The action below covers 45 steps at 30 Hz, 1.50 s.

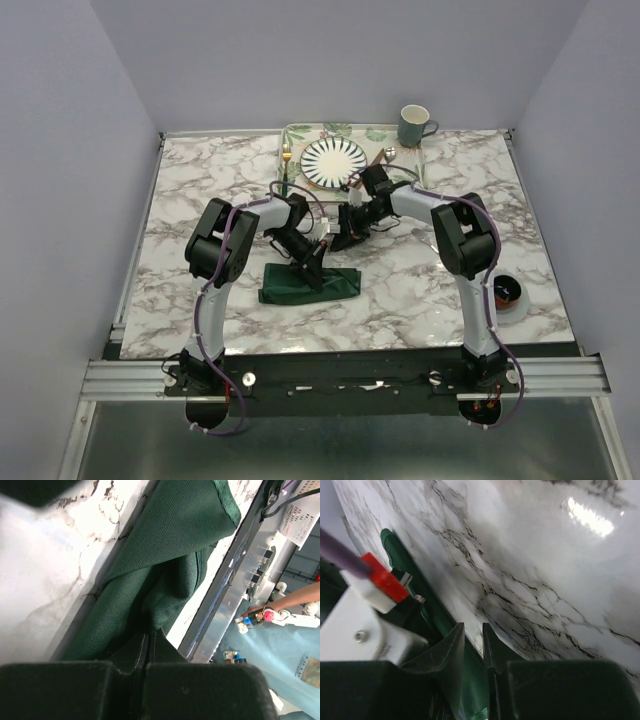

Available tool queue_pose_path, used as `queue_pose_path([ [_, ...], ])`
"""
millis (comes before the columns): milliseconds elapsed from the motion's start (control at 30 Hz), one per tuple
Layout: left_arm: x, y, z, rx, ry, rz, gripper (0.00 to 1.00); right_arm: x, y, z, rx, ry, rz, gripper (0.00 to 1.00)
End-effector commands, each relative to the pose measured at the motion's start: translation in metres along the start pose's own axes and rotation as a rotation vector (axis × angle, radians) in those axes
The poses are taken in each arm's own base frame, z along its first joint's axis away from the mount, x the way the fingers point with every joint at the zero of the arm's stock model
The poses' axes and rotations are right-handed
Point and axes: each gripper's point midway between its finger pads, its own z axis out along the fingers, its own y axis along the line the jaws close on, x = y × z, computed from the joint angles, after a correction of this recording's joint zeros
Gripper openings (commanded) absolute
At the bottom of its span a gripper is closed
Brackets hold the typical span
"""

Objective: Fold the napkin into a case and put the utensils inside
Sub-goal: Stuff the top corner of the smaller-rectangle-folded napkin at the center of the board.

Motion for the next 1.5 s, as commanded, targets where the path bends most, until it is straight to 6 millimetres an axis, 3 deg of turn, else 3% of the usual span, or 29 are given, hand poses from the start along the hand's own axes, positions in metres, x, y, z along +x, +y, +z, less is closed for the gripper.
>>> queue_pose_path([
  [0,0.004,0.025,-0.001,-0.118,0.025,0.087,0.00,0.023,0.000,0.018,-0.070,0.074,0.076,0.29],
  [467,-0.011,0.026,-0.003,-0.122,0.007,0.102,0.00,0.046,0.001,0.039,-0.180,0.185,0.158,0.28],
  [1467,-0.055,-0.001,-0.006,-0.112,-0.050,0.166,0.11,0.060,0.010,0.042,-0.185,0.255,0.096,0.27],
])
